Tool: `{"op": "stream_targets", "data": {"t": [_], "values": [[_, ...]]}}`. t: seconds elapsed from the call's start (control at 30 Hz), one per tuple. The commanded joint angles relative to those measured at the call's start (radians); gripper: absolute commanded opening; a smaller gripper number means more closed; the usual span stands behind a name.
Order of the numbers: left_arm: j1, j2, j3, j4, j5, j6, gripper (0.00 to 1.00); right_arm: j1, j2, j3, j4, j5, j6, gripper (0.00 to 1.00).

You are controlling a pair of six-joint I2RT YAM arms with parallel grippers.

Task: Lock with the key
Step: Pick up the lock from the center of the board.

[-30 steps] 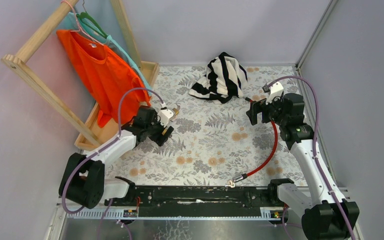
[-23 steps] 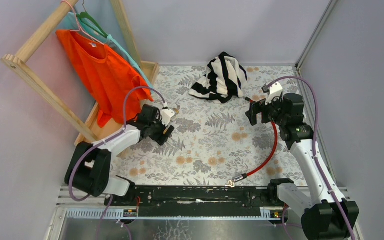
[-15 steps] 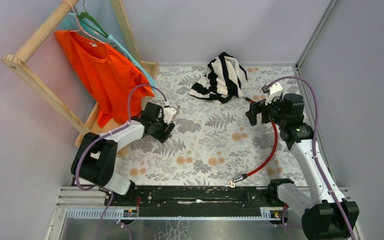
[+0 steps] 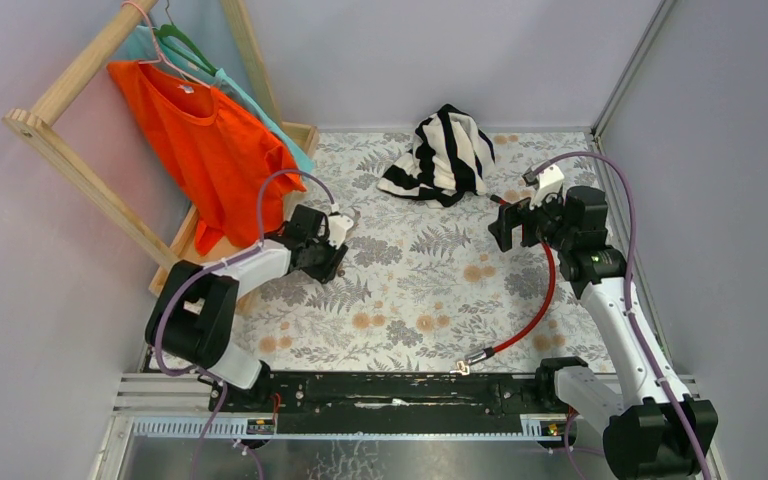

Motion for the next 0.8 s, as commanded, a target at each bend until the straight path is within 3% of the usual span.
{"op": "stream_targets", "data": {"t": [0.0,0.1,0.33,0.57,0.77], "values": [[-0.004,-0.096,-0.018,0.074,0.094,0.016,0.11,-0.002,0.028,0.006,0.084,-0.077,0.064,0.99],[-0.007,-0.183,-0.011,0.106,0.161,0.006,0.01,0.030,0.080,0.030,0.129,-0.142,0.118,0.99],[-0.054,-0.285,0.138,0.123,0.246,-0.058,0.00,0.163,0.273,0.127,0.317,-0.311,0.291,0.99],[-0.160,-0.310,0.239,0.181,0.196,-0.074,0.00,0.289,0.404,0.188,0.509,-0.407,0.516,0.99],[-0.221,-0.283,0.295,0.194,0.141,-0.115,0.00,0.327,0.449,0.153,0.699,-0.440,0.738,0.99]]}}
